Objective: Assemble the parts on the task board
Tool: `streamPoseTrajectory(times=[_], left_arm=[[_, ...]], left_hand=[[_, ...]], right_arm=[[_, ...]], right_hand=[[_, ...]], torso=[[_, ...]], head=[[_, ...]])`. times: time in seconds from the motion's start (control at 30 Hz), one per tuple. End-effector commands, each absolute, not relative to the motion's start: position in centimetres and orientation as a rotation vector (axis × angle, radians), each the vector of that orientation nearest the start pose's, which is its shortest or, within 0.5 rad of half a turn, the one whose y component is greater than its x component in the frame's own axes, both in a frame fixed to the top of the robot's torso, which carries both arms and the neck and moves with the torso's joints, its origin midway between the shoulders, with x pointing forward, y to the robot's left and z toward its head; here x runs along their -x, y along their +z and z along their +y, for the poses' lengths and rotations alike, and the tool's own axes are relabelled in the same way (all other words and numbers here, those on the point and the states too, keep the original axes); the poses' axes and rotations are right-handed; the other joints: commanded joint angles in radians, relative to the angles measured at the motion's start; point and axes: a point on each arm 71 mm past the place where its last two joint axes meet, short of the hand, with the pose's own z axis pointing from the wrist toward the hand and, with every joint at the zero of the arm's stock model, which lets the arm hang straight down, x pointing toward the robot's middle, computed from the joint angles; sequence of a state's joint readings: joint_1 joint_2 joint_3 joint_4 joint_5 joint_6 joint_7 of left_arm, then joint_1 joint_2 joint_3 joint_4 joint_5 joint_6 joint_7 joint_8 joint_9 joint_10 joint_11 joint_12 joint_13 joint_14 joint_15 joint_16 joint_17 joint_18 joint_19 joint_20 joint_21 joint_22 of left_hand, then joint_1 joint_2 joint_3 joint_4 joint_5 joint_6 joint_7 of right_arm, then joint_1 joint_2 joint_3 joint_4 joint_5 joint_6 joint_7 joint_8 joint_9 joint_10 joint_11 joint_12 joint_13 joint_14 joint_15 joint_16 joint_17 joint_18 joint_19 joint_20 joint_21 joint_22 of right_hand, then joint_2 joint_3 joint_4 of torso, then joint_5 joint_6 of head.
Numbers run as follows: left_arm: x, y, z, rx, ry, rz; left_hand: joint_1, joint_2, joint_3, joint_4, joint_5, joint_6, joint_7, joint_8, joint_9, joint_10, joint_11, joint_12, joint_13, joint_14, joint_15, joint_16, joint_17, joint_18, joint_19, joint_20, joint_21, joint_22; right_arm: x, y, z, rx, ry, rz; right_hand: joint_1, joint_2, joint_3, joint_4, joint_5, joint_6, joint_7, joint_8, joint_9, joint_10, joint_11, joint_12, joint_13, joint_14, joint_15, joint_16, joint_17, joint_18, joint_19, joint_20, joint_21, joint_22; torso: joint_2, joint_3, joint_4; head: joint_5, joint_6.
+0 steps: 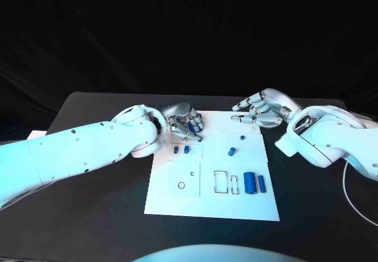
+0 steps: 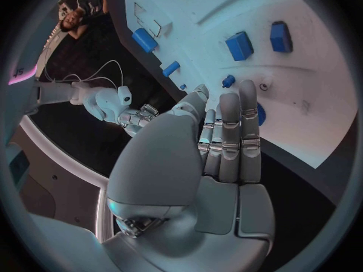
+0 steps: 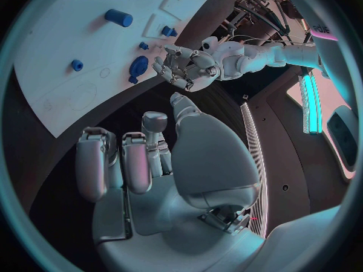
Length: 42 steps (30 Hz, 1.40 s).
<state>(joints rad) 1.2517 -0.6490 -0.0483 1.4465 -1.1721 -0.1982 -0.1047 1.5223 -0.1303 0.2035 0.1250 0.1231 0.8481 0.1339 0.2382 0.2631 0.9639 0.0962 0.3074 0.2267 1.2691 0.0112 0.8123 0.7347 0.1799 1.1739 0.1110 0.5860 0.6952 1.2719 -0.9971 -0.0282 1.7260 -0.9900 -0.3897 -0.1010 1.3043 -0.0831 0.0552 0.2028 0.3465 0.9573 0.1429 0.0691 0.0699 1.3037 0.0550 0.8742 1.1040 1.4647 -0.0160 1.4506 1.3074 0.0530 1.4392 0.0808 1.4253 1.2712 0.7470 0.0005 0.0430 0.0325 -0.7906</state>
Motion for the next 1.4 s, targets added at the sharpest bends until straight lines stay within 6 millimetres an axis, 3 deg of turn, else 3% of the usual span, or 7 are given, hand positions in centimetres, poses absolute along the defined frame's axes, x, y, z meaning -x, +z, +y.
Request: streamPoseTrajectory(times=[0.03,0.17,0.23,0.33,0.6,1.4], left_arm=[[-49.7,-17.2,11.1,-0.252,-0.864,1.717],[-49.9,-17.7,10.6,-0.285,-0.809,1.746],[-50.0,-18.0,10.4,-0.299,-0.779,1.762],[-50.2,-18.3,10.1,-0.316,-0.734,1.78],[-50.7,-18.7,9.5,-0.343,-0.649,1.804],[-51.0,-19.3,8.6,-0.382,-0.581,1.86]], left_hand=[[-0.026,-0.01,-0.007,0.014,0.002,0.025,0.005,-0.021,-0.026,0.013,-0.002,-0.022,-0.034,0.075,-0.001,0.136,0.113,0.005,0.044,-0.001,0.019,0.008],[-0.045,-0.011,-0.023,0.024,0.0,0.061,0.01,-0.043,-0.057,0.027,-0.006,-0.037,-0.073,0.152,-0.005,0.329,0.286,-0.021,0.135,-0.005,0.171,0.136],[-0.044,-0.01,-0.026,0.024,0.001,0.082,0.007,-0.049,-0.067,0.042,-0.009,-0.04,-0.086,0.191,-0.01,0.422,0.38,-0.041,0.189,-0.009,0.292,0.242],[-0.039,-0.004,-0.021,0.024,0.001,0.109,0.003,-0.058,-0.081,0.066,-0.014,-0.046,-0.104,0.216,-0.015,0.487,0.442,-0.058,0.232,-0.015,0.398,0.336],[-0.023,0.003,0.008,0.021,0.003,0.146,-0.005,-0.072,-0.101,0.106,-0.022,-0.067,-0.132,0.227,-0.023,0.503,0.437,-0.072,0.265,-0.023,0.486,0.416],[-0.015,-0.002,0.064,0.013,0.003,0.183,-0.01,-0.089,-0.121,0.144,-0.026,-0.096,-0.158,0.224,-0.028,0.489,0.392,-0.082,0.277,-0.028,0.538,0.468]], right_arm=[[-46.0,-13.5,-22.0,-0.278,0.905,1.671],[-46.0,-13.6,-22.0,-0.277,0.905,1.673],[-46.0,-13.6,-22.0,-0.277,0.905,1.674],[-46.1,-13.6,-22.0,-0.277,0.905,1.674],[-46.1,-13.6,-22.0,-0.276,0.905,1.674],[-46.1,-13.6,-21.8,-0.274,0.909,1.676]], right_hand=[[-0.003,0.008,-0.004,0.0,0.005,0.007,0.0,0.0,0.0,-0.005,-0.002,-0.002,-0.001,0.065,-0.008,-0.006,0.073,0.009,-0.003,-0.001,-0.004,-0.001],[-0.003,0.008,-0.004,0.0,0.005,0.007,0.0,0.0,0.0,-0.005,-0.002,-0.002,-0.001,0.065,-0.008,-0.006,0.073,0.009,-0.003,-0.001,-0.004,-0.001],[-0.002,0.008,-0.004,0.0,0.005,0.007,0.0,0.0,0.0,-0.005,-0.002,-0.003,-0.001,0.066,-0.008,-0.005,0.074,0.009,-0.003,-0.001,-0.004,0.0],[-0.002,0.008,-0.004,0.0,0.005,0.007,0.0,0.0,0.0,-0.005,-0.002,-0.003,-0.001,0.066,-0.008,-0.005,0.074,0.009,-0.003,-0.001,-0.004,0.0],[-0.002,0.008,-0.004,0.0,0.005,0.007,0.0,0.0,0.0,-0.005,-0.002,-0.003,-0.001,0.066,-0.008,-0.005,0.074,0.009,-0.003,-0.001,-0.004,0.0],[-0.002,0.008,-0.004,0.0,0.005,0.007,0.0,0.0,0.0,-0.005,-0.002,-0.003,-0.001,0.066,-0.008,-0.005,0.074,0.009,-0.003,-0.001,-0.004,0.0]], torso=[[0.0,0.0005,0.0004],[0.0,0.0002,0.0015],[0.0,0.0001,0.001],[0.0,0.0004,0.0003],[0.0,0.0012,0.0002],[-0.001,0.0015,0.0013]], head=[[-0.004,0.003],[-0.006,0.004],[-0.006,0.004],[-0.005,0.005],[-0.005,0.002],[-0.008,-0.005]])
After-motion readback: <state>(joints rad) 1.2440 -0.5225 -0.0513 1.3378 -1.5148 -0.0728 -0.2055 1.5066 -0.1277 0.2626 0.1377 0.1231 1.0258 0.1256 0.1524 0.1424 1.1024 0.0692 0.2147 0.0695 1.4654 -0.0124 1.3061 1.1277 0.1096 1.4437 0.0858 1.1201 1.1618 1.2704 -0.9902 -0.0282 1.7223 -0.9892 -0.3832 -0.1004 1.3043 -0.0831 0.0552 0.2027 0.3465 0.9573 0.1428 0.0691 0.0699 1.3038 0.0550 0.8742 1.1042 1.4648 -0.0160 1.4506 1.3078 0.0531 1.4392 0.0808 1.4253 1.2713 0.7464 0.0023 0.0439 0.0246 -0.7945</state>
